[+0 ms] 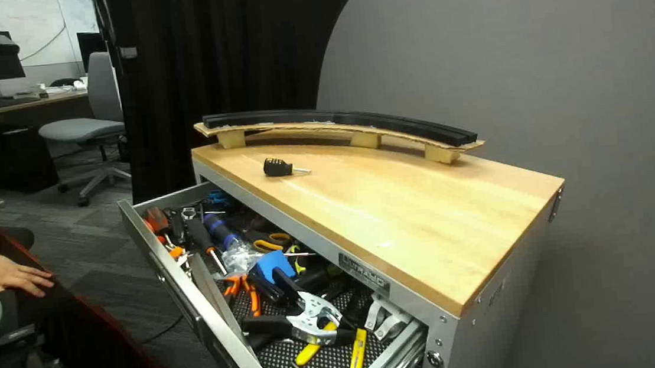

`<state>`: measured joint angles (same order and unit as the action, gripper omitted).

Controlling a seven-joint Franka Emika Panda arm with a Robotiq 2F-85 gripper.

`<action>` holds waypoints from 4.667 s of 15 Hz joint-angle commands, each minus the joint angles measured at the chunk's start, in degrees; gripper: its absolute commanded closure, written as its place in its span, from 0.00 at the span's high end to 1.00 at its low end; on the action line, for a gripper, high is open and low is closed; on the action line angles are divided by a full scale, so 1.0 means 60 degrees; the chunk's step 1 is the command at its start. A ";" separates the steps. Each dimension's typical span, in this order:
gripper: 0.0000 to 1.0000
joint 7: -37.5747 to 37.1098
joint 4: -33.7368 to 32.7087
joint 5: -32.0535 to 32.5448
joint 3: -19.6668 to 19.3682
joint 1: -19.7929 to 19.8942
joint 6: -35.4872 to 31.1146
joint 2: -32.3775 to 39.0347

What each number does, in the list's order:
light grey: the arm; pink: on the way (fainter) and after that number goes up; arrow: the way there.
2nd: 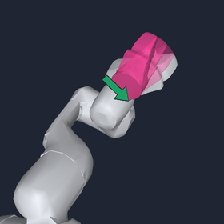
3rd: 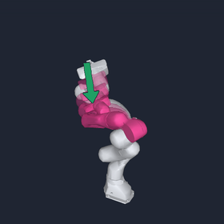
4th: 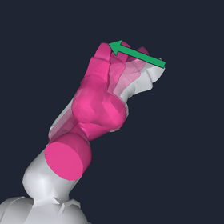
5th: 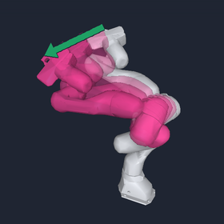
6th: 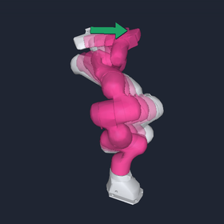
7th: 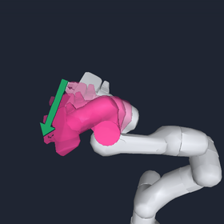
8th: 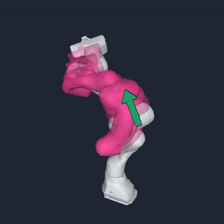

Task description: Place the black screwdriver inside the open drawer then close the drawer

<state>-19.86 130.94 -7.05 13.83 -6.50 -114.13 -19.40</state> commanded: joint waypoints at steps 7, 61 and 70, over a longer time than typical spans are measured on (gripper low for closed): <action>1.00 -0.0402 -0.0242 -0.0038 -0.0029 -0.0022 -0.0283 0.0288; 0.60 -0.2682 -0.1504 0.2636 -0.1416 -0.1229 -0.1508 0.5360; 1.00 0.0045 -0.0786 0.0264 -0.1553 -0.0289 0.1068 0.4407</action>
<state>-23.81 123.92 -4.17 4.75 -10.18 -113.79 10.71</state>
